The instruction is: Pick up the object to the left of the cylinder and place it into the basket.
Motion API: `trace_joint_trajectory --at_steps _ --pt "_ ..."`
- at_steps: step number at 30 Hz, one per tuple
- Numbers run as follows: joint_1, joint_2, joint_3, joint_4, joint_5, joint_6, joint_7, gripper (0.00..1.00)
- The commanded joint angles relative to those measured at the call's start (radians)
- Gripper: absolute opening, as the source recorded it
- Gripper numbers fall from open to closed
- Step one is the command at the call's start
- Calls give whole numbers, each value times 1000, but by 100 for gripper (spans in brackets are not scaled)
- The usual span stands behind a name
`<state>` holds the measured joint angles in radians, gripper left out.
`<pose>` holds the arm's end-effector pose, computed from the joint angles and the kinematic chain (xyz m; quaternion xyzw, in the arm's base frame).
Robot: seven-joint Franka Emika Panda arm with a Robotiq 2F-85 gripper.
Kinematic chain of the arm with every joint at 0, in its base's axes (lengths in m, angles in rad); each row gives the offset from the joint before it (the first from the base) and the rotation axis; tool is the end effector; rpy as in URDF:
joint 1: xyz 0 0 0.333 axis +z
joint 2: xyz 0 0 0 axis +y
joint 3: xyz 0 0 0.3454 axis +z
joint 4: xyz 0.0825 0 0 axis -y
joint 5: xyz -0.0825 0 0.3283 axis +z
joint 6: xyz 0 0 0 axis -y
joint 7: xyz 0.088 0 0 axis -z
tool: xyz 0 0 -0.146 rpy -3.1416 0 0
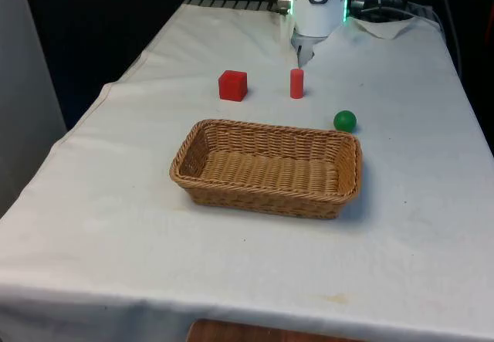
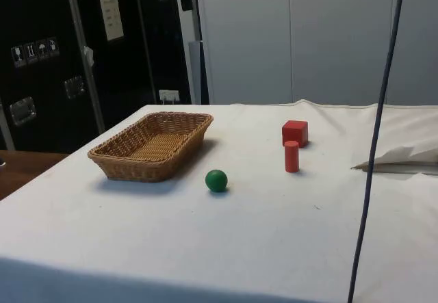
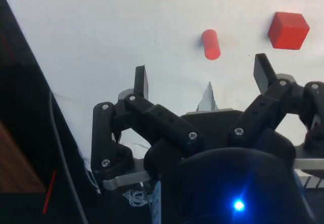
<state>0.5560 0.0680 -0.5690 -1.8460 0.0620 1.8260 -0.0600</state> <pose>0.5161 0.0070 0.4914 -0.9991 -0.0143 0.0380 0.0127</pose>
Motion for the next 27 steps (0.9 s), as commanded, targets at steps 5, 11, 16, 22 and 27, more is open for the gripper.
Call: trace_joint_trajectory --at_steps 5,11,16,22,27 --pt "9 -14 30 -46 -28 48 45 100" --pt "4 -19 56 -78 -33 70 61 100" --pt "9 -46 82 -132 -72 143 107 100" --pt "9 -66 107 -181 -99 197 141 100" --pt "8 -88 132 -238 -126 255 176 100"
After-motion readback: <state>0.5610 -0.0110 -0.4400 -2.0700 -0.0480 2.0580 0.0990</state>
